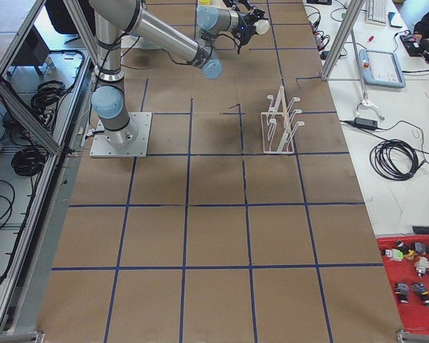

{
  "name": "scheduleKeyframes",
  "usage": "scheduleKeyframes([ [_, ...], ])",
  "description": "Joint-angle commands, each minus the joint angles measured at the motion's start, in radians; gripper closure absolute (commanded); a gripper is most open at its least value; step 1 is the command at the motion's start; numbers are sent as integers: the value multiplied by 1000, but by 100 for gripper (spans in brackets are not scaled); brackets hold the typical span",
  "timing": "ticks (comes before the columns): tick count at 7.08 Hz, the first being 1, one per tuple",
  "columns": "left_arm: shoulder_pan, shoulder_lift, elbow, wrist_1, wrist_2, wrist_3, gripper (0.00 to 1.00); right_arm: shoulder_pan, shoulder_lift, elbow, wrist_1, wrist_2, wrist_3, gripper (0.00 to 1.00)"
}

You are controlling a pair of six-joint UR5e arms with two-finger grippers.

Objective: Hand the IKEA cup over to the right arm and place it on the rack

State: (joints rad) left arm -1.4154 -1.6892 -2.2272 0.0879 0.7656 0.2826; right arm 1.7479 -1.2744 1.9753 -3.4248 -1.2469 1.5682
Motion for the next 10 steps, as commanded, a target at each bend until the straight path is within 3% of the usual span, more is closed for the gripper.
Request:
scheduleKeyframes([
  [1, 3, 0, 14, -64, 300, -46, 1, -76, 0, -13, 1, -94, -194, 80],
  [2, -2, 0, 88, -202, 465, -81, 1, -106, -2, -13, 1, -153, -440, 81],
  [3, -22, -12, 185, -400, 630, -148, 1, -134, 0, -13, 1, -158, -608, 86],
  [5, -57, -12, 381, -816, 771, -199, 1, -191, 0, -13, -7, -158, -794, 90],
  [7, -94, 3, 599, -1291, 791, -273, 1, -260, 9, -15, -8, -154, -1080, 91],
  [8, -106, 9, 686, -1471, 791, -316, 1, -281, 33, -30, -10, -151, -1197, 91],
  [10, -135, 66, 690, -1548, 791, -313, 1, -304, 120, -99, -49, -151, -1408, 91],
])
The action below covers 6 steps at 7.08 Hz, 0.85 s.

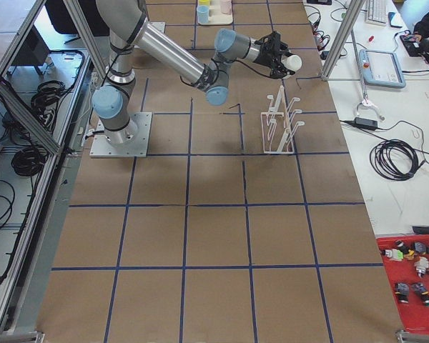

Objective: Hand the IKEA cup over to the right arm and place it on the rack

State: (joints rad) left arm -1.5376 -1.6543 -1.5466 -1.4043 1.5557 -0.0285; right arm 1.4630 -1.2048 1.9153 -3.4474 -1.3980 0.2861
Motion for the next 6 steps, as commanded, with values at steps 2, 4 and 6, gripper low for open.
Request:
scheduleKeyframes([
  [2, -6, 54, -4, -58, 35, 4, 1, -33, 109, -74, -123, 1, -299, 91],
  [4, 29, 91, -24, -94, 44, 50, 1, -33, 145, -68, -168, -6, -340, 92],
  [6, 190, 181, -152, -96, 40, 239, 1, -32, 192, -67, -203, -7, -335, 92],
])
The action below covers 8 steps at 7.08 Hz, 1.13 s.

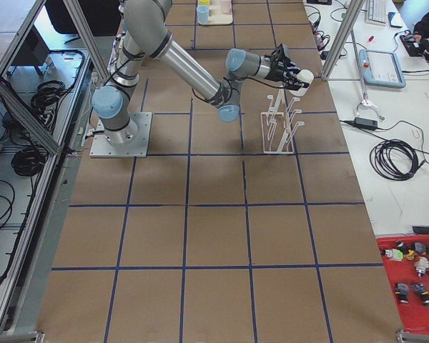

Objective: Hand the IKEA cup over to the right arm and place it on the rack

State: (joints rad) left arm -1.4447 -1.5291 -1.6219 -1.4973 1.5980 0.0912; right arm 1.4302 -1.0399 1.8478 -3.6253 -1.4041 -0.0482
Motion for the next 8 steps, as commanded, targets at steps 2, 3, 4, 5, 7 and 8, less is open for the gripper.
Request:
scheduleKeyframes([
  [2, 279, 183, -258, 14, -4, 337, 1, 1, 58, -9, -27, -1, 1, 91],
  [3, 361, 232, -327, 16, -4, 407, 1, 1, 66, -7, -35, -1, 1, 91],
  [4, 439, 257, -378, 16, -6, 485, 1, 1, 69, -4, -33, -1, 4, 90],
  [5, 492, 259, -404, 19, -10, 549, 1, 1, 73, -1, -30, -3, 5, 86],
  [7, 498, 238, -443, 80, -13, 552, 1, 1, 75, -7, -24, -10, 8, 1],
  [8, 497, 221, -491, 174, -30, 550, 1, 1, 74, -4, -21, -10, 8, 0],
])
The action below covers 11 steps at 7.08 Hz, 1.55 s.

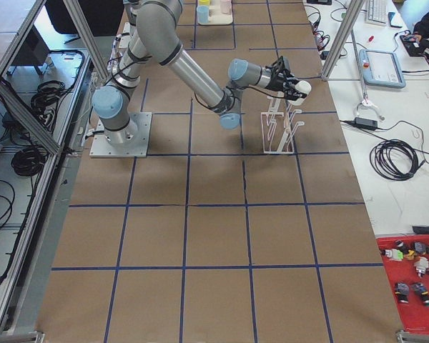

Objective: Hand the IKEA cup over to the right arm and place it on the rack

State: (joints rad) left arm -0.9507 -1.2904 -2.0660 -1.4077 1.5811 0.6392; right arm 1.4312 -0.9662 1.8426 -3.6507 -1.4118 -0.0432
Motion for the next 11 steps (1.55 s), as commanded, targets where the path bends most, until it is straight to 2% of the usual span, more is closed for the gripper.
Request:
scheduleKeyframes([
  [1, 3, -23, -128, 196, -25, 0, 1, 2, -2, 1, 4, -3, 3, 0],
  [3, 3, -84, -225, 376, -26, 0, 1, 8, -23, -2, 17, -1, 3, 0],
  [5, 3, -153, -267, 467, -23, -1, 1, 29, -99, 0, 82, 2, 15, 0],
  [7, 4, -156, -301, 469, -15, 0, 1, 50, -211, 7, 107, 5, 95, 0],
  [9, 7, -161, -299, 469, -13, 0, 1, 90, -348, 30, 191, 13, 150, 0],
  [10, 9, -161, -296, 470, -13, 0, 12, 100, -414, 90, 190, 13, 157, 0],
  [11, 9, -162, -293, 470, -10, -4, 36, 106, -474, 142, 190, 13, 236, 0],
])
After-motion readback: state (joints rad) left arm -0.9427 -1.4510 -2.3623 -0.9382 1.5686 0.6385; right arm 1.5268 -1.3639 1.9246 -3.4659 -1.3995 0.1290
